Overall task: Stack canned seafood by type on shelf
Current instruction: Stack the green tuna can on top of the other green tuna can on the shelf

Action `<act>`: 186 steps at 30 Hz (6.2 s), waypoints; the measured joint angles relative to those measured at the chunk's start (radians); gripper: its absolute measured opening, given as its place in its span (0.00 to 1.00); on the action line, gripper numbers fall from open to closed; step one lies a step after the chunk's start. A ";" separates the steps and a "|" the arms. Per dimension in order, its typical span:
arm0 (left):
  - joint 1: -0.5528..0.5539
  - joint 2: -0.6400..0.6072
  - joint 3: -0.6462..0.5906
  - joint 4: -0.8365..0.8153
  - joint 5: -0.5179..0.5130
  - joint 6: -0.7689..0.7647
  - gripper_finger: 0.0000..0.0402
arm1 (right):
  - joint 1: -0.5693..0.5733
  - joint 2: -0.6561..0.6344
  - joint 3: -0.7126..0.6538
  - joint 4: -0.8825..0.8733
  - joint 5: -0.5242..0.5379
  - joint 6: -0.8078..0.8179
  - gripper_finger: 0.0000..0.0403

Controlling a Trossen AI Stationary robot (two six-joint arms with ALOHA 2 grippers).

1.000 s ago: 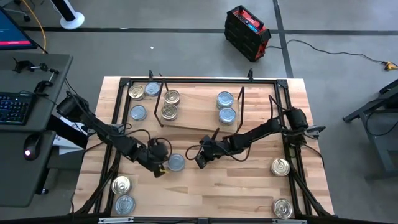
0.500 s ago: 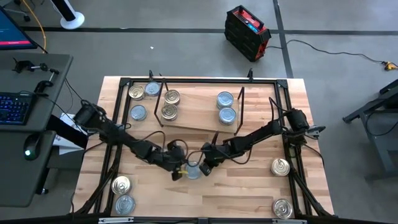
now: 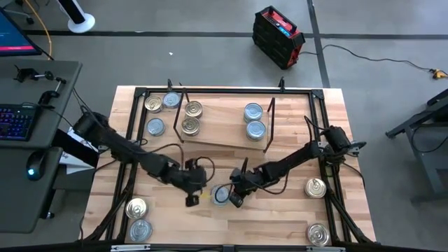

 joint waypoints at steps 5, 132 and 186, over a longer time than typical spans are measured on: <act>-0.047 0.025 -0.002 0.084 0.033 0.064 0.00 | 0.033 0.002 -0.002 0.032 0.046 -0.030 0.00; -0.072 -0.622 -0.002 -0.531 -0.124 -0.012 0.00 | -0.092 0.423 1.166 -1.121 0.256 0.619 0.66; -0.053 -0.622 -0.001 -0.209 -0.289 -0.217 0.00 | -1.038 -0.495 0.581 -1.066 0.096 -0.421 0.27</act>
